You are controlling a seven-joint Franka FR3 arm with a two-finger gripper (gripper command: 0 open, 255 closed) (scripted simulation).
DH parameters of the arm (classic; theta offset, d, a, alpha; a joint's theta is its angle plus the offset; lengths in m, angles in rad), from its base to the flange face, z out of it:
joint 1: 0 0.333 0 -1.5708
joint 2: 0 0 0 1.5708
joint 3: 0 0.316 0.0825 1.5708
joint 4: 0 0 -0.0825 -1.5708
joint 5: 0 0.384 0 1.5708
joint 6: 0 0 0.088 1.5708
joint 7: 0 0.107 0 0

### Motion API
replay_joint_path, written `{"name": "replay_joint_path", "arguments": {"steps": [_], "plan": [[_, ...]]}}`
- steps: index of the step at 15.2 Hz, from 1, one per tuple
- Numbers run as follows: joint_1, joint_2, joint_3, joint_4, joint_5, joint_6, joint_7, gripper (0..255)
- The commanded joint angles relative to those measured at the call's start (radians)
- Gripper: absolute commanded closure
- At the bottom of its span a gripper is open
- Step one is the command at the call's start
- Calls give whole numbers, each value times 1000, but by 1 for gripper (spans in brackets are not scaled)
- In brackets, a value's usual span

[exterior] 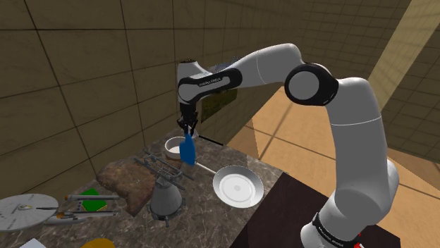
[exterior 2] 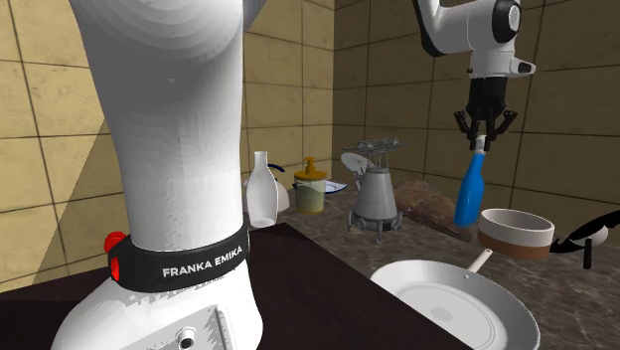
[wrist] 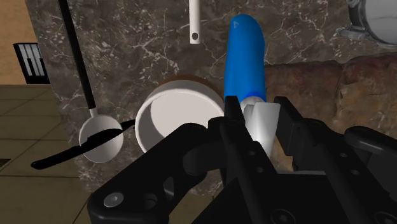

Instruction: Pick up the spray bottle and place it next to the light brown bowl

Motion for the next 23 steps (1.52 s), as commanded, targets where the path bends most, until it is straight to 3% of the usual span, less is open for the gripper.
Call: {"name": "replay_joint_path", "arguments": {"steps": [1, 13, 21, 22, 23], "plan": [[2, 10, -2, -10, -4, 21, 4, 255], [10, 87, -18, -50, -28, 136, 18, 255], [10, 87, -18, -50, -28, 136, 18, 255], [10, 87, -18, -50, -28, 135, 18, 0], [10, 87, -18, -50, -28, 135, 18, 0]]}}
